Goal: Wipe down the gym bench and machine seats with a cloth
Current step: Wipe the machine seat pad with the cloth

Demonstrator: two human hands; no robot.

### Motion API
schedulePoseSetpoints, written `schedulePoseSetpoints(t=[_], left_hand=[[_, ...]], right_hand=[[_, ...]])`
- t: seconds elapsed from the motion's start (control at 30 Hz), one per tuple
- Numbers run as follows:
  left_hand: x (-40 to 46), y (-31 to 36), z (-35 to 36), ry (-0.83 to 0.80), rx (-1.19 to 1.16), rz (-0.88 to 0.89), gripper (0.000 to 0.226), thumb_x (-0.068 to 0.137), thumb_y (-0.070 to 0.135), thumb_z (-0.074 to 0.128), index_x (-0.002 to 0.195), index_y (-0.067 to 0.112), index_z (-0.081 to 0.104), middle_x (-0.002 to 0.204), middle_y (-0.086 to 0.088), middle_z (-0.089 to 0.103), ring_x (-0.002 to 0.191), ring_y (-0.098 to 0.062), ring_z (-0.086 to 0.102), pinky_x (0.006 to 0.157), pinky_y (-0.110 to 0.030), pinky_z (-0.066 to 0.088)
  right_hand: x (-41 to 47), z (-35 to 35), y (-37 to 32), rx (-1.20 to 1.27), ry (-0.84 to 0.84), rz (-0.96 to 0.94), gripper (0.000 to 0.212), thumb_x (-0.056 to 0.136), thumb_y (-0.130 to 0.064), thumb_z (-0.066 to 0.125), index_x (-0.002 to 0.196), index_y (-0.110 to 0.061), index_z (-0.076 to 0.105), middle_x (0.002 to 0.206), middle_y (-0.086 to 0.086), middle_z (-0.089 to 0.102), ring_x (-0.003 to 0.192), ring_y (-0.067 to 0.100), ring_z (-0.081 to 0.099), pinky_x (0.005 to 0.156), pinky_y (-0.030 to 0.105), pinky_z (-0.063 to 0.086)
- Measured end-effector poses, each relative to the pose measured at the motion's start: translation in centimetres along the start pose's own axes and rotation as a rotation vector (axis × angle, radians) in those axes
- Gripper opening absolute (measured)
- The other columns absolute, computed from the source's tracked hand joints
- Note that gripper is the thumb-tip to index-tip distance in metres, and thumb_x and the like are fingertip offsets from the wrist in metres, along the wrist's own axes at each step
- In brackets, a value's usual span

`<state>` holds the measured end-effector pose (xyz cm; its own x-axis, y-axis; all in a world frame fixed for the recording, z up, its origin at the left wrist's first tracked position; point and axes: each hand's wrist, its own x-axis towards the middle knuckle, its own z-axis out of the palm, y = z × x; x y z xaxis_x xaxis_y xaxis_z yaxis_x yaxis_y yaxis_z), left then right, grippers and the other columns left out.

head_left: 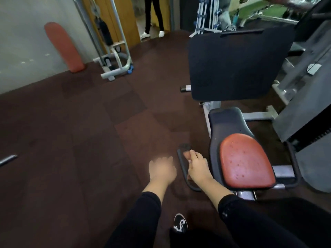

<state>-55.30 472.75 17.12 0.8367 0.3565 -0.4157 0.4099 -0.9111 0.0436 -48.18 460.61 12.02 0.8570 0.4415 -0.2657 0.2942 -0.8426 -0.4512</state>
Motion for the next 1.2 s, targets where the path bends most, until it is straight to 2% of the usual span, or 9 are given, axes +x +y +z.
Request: schedulePoseSetpoints(t=[0.13, 0.3, 0.47, 0.7, 0.87, 1.07, 1.2], left_hand=[[6.9, -1.4, -3.8, 0.016, -0.032, 0.031, 0.049, 0.100, 0.036, 0.033, 0.148, 0.024, 0.033, 0.144, 0.001, 0.045, 0.132, -0.023, 0.040, 0.105, -0.044, 0.028], [14.6, -3.5, -7.2, 0.001, -0.005, 0.081, 0.048, 0.100, 0.036, 0.033, 0.146, 0.024, 0.035, 0.143, 0.001, 0.046, 0.131, -0.022, 0.041, 0.104, -0.043, 0.029], [23.6, -6.1, -10.4, -0.030, 0.090, 0.209, 0.049, 0.100, 0.037, 0.033, 0.147, 0.024, 0.033, 0.143, 0.000, 0.046, 0.131, -0.023, 0.041, 0.105, -0.044, 0.029], [35.4, -7.5, -16.0, -0.063, 0.250, 0.493, 0.052, 0.101, 0.037, 0.031, 0.151, 0.023, 0.026, 0.148, 0.000, 0.041, 0.135, -0.022, 0.037, 0.108, -0.043, 0.028], [40.5, -4.0, -18.1, -0.089, 0.339, 0.721, 0.052, 0.100, 0.036, 0.031, 0.151, 0.023, 0.028, 0.147, 0.000, 0.042, 0.134, -0.023, 0.038, 0.105, -0.044, 0.030], [42.7, 4.2, -18.2, -0.112, 0.468, 1.022, 0.049, 0.099, 0.034, 0.035, 0.146, 0.021, 0.035, 0.144, -0.001, 0.045, 0.133, -0.023, 0.040, 0.105, -0.044, 0.029], [44.2, 10.0, -18.3, -0.108, 0.523, 1.175, 0.050, 0.098, 0.033, 0.036, 0.148, 0.024, 0.033, 0.146, 0.000, 0.044, 0.134, -0.021, 0.038, 0.106, -0.042, 0.028]], right_hand=[[6.5, -2.0, -3.0, 0.019, 0.029, 0.007, 0.048, 0.100, -0.017, 0.034, 0.146, -0.007, 0.024, 0.147, 0.011, 0.032, 0.121, 0.034, 0.044, 0.102, 0.037, 0.029], [13.3, -2.2, -5.2, 0.035, 0.050, 0.071, 0.049, 0.100, -0.020, 0.033, 0.147, -0.011, 0.023, 0.146, 0.009, 0.033, 0.119, 0.033, 0.044, 0.101, 0.038, 0.032], [20.6, -2.2, -7.3, 0.071, 0.083, 0.239, 0.049, 0.101, -0.021, 0.030, 0.148, -0.013, 0.019, 0.147, 0.007, 0.030, 0.121, 0.032, 0.042, 0.104, 0.038, 0.030], [29.2, -3.0, -9.8, 0.221, 0.247, 0.526, 0.049, 0.101, -0.020, 0.029, 0.148, -0.012, 0.019, 0.149, 0.009, 0.029, 0.130, 0.030, 0.036, 0.109, 0.037, 0.027], [30.7, -3.5, -9.7, 0.337, 0.397, 0.765, 0.047, 0.100, -0.018, 0.033, 0.146, -0.011, 0.025, 0.147, 0.010, 0.033, 0.128, 0.033, 0.038, 0.108, 0.038, 0.027], [31.1, -5.2, -6.2, 0.434, 0.522, 1.037, 0.050, 0.098, -0.015, 0.037, 0.147, -0.011, 0.024, 0.149, 0.009, 0.029, 0.127, 0.034, 0.037, 0.108, 0.038, 0.028], [31.8, -6.5, -2.8, 0.479, 0.572, 1.136, 0.061, 0.091, -0.012, 0.051, 0.146, -0.011, 0.024, 0.150, 0.008, 0.028, 0.127, 0.033, 0.038, 0.108, 0.037, 0.028]])
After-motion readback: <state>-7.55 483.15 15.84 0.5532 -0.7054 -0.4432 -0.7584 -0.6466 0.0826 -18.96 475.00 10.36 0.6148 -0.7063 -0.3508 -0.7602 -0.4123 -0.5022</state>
